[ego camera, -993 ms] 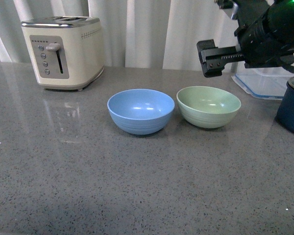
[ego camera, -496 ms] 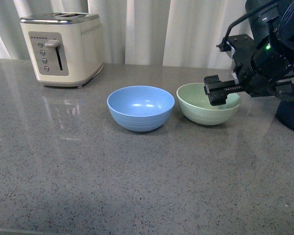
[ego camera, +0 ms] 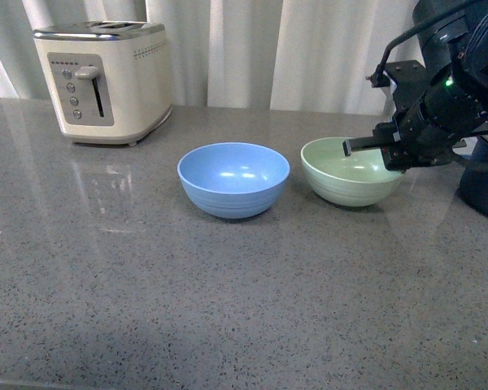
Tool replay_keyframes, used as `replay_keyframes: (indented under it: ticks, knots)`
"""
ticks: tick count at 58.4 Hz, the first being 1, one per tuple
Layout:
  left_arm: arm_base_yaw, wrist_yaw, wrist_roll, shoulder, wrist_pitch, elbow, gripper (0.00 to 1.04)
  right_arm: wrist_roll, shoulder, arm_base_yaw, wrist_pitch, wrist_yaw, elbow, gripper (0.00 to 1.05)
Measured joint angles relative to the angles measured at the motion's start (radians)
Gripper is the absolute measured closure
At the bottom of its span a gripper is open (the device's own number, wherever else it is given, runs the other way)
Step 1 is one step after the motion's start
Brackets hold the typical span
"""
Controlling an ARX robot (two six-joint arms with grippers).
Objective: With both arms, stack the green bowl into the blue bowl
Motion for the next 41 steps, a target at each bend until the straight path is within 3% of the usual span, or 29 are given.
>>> replay_keyframes:
  ticks: [9,25,41]
  knots:
    - [0.000,0.000,0.000,0.000,0.000,0.000,0.07,-0.011,-0.047,-0.002,0.015,0.015,-0.008,1.03]
    - [0.000,0.000,0.000,0.000,0.000,0.000,0.07,-0.017,-0.182,0.010,0.051,-0.055,-0.047,1.03]
    - [0.000,0.000,0.000,0.000,0.000,0.000,0.07,0.006,-0.286,0.132,0.127,-0.150,-0.054,1.03]
